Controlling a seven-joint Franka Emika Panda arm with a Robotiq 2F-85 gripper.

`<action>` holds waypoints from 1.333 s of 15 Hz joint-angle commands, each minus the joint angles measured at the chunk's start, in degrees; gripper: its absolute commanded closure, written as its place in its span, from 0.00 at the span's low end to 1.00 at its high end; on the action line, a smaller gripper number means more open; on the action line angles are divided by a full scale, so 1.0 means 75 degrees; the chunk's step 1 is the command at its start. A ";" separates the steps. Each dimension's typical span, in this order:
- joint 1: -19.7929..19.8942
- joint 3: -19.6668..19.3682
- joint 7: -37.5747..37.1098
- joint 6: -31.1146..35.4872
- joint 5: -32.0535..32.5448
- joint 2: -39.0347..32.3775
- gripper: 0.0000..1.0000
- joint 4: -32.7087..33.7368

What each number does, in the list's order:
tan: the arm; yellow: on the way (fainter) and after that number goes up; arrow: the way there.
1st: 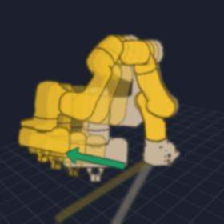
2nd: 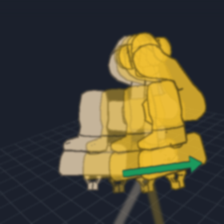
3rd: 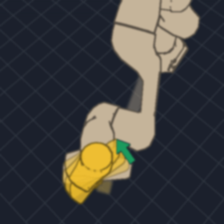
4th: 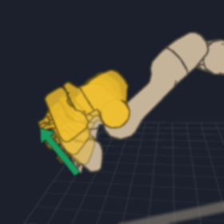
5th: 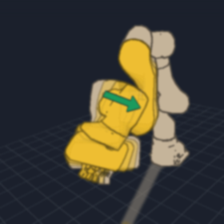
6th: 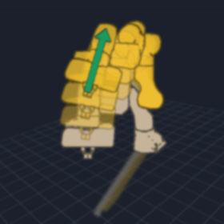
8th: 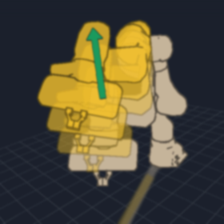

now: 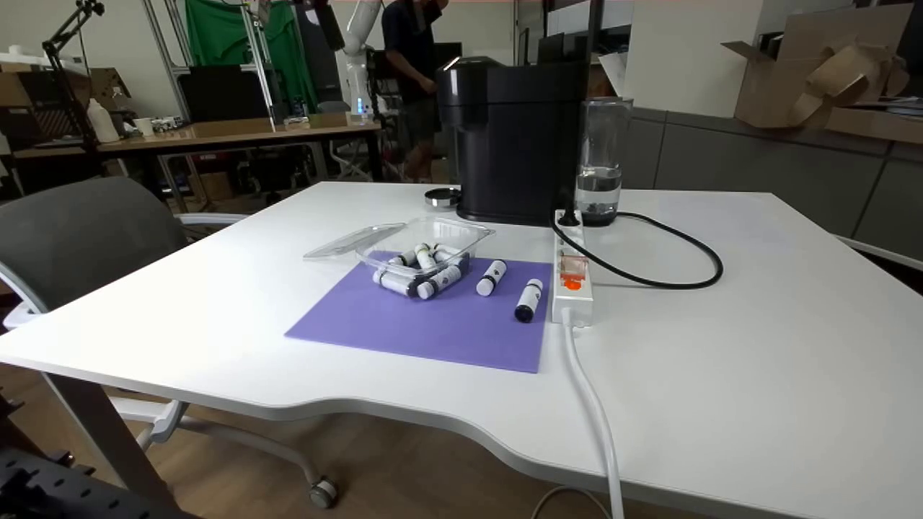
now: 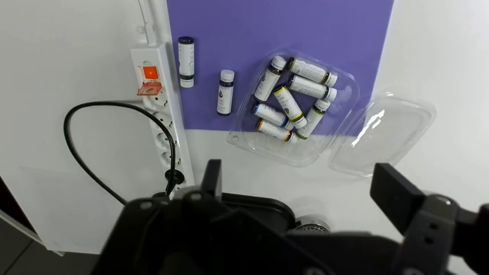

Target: Pick a bottle from the table and put it in the container and then turn off the switch on the adapter

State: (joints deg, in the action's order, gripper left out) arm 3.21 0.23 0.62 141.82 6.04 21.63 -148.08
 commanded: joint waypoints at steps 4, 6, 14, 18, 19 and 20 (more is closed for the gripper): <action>0.0178 -0.0581 0.0593 0.1272 -0.0118 -0.2095 0.00 0.0606; 0.0198 -0.0744 0.0994 0.1423 -0.0310 -0.2742 0.00 0.0891; 0.0579 -0.1080 0.0930 0.1315 -0.0059 -0.3919 0.00 0.1426; 0.0587 -0.1203 0.0678 0.1296 0.0129 -0.4267 0.00 0.1672; 0.0609 -0.1225 0.0677 0.1180 0.0135 -0.4505 0.00 0.1800; 0.0600 -0.1294 0.0517 0.1191 0.0233 -0.4661 0.00 0.1850</action>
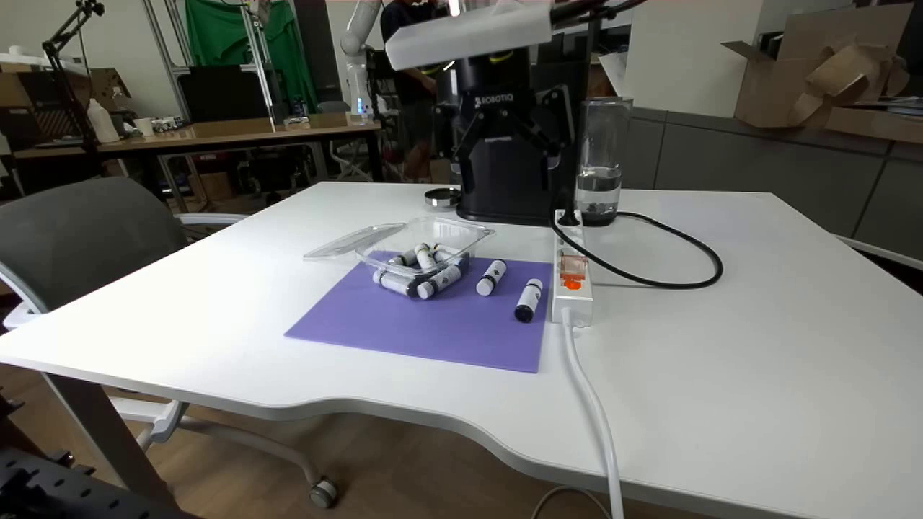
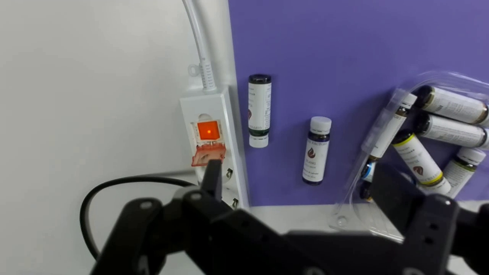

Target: Pick a bottle from the table and put it in the container and then turn off the switch on the adapter

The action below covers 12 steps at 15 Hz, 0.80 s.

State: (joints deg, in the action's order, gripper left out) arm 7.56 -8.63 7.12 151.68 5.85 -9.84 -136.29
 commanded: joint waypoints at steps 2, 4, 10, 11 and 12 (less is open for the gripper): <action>0.0032 -0.0197 -0.0407 -0.0108 0.0319 -0.0744 0.00 0.0303; 0.0031 -0.0292 -0.0423 -0.0121 0.0406 -0.1025 0.00 0.0346; 0.0046 -0.0324 -0.0283 0.0152 0.0387 -0.1846 0.00 0.0545; 0.0044 -0.0304 -0.0275 0.0208 0.0366 -0.1973 0.00 0.0595; 0.0033 -0.0286 -0.0283 0.0273 0.0351 -0.2112 0.00 0.0651</action>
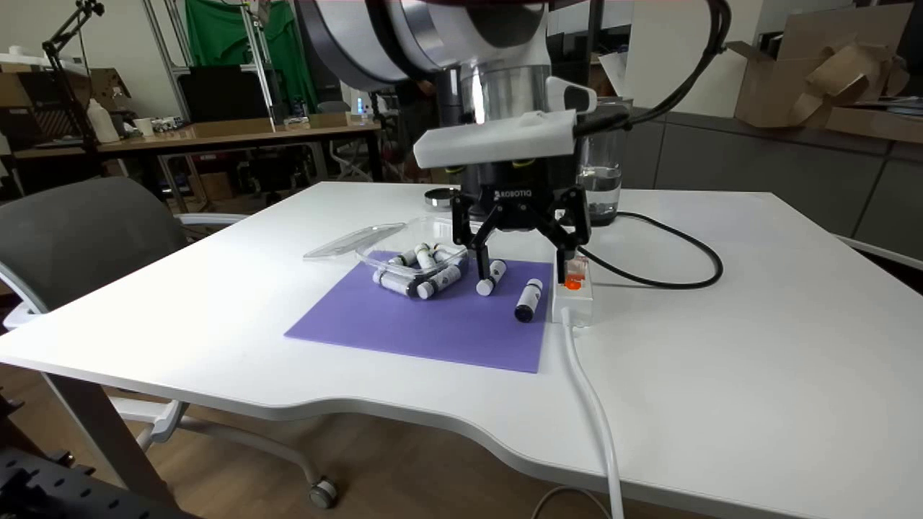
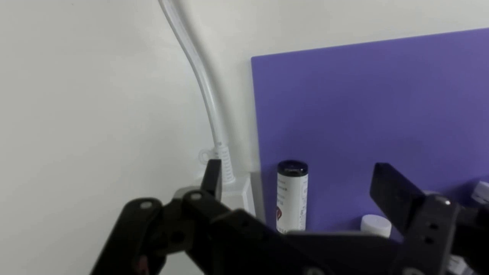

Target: Pick a bottle from the table and put it in the container and then turn off the switch on the adapter

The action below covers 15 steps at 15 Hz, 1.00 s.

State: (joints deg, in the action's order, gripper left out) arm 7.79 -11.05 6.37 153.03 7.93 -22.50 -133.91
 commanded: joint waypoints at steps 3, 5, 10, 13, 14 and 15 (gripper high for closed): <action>-0.0023 0.0064 -0.0199 0.0232 0.0037 -0.0804 0.00 0.0545; -0.0036 0.0086 -0.0190 0.0260 0.0021 -0.1012 0.00 0.0686; -0.0043 0.0248 -0.0151 0.0303 -0.0059 -0.1347 0.00 0.0890; -0.0027 0.0334 -0.0142 0.0387 -0.0109 -0.1444 0.18 0.0962; 0.0004 0.0376 -0.0111 0.0404 -0.0145 -0.1462 0.26 0.0979; 0.0019 0.0394 -0.0111 0.0449 -0.0174 -0.1473 0.34 0.0983</action>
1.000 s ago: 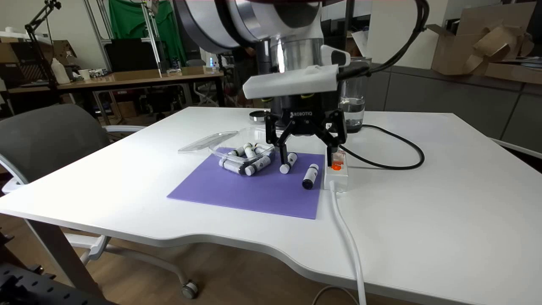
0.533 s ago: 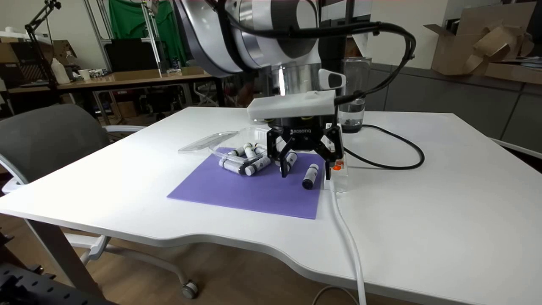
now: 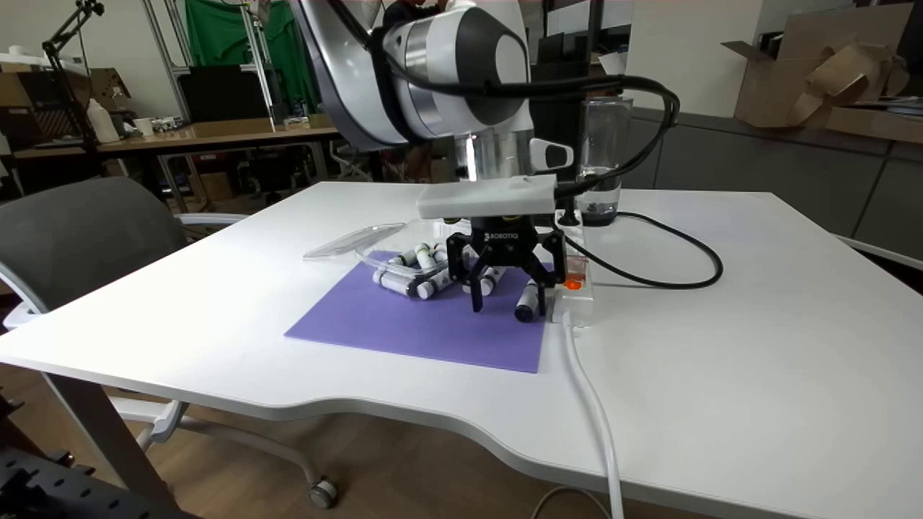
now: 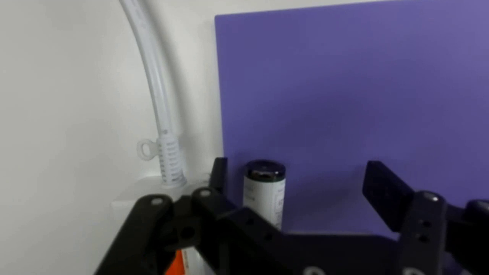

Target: Pick a bottle from the table and put it in the container and then turn off the switch on the adapter

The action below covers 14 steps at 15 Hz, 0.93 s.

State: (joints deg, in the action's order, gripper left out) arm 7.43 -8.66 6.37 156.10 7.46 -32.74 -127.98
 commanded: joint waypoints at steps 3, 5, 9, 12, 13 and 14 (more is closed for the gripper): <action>0.0102 0.0108 -0.0075 0.0128 -0.0211 -0.0092 0.55 0.0178; 0.0161 0.0150 -0.0039 0.0153 -0.0281 -0.0045 0.68 0.0149; 0.0277 0.0274 0.0055 0.0361 -0.0516 0.0223 0.95 -0.0046; 0.0248 0.0252 -0.0008 0.0737 -0.0549 0.0634 0.93 -0.0334; 0.0178 0.0192 -0.0082 0.0878 -0.0540 0.0773 0.93 -0.0416; 0.0124 0.0169 -0.0094 0.1032 -0.0510 0.0964 0.93 -0.0529</action>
State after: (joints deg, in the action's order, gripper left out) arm 8.65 -7.25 6.55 161.62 3.46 -30.74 -128.39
